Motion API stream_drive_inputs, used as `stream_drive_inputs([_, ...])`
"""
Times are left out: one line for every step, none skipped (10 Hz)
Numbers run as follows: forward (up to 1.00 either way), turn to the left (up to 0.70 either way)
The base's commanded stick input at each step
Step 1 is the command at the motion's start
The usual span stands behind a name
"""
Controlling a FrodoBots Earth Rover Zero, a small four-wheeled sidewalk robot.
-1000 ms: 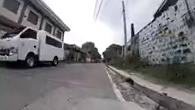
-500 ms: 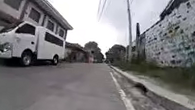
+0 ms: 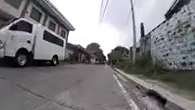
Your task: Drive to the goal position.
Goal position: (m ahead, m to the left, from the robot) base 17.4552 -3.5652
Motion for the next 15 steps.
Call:
stream_drive_inputs([1.00, 0.00])
stream_drive_inputs([1.00, 0.00])
stream_drive_inputs([1.00, 0.00])
stream_drive_inputs([1.00, -0.18])
stream_drive_inputs([1.00, -0.40])
stream_drive_inputs([1.00, -0.21])
stream_drive_inputs([1.00, 0.00])
stream_drive_inputs([1.00, 0.00])
stream_drive_inputs([1.00, 0.00])
stream_drive_inputs([1.00, 0.00])
stream_drive_inputs([1.00, 0.00])
stream_drive_inputs([1.00, -0.16])
stream_drive_inputs([1.00, -0.37])
stream_drive_inputs([1.00, -0.25])
stream_drive_inputs([1.00, 0.00])
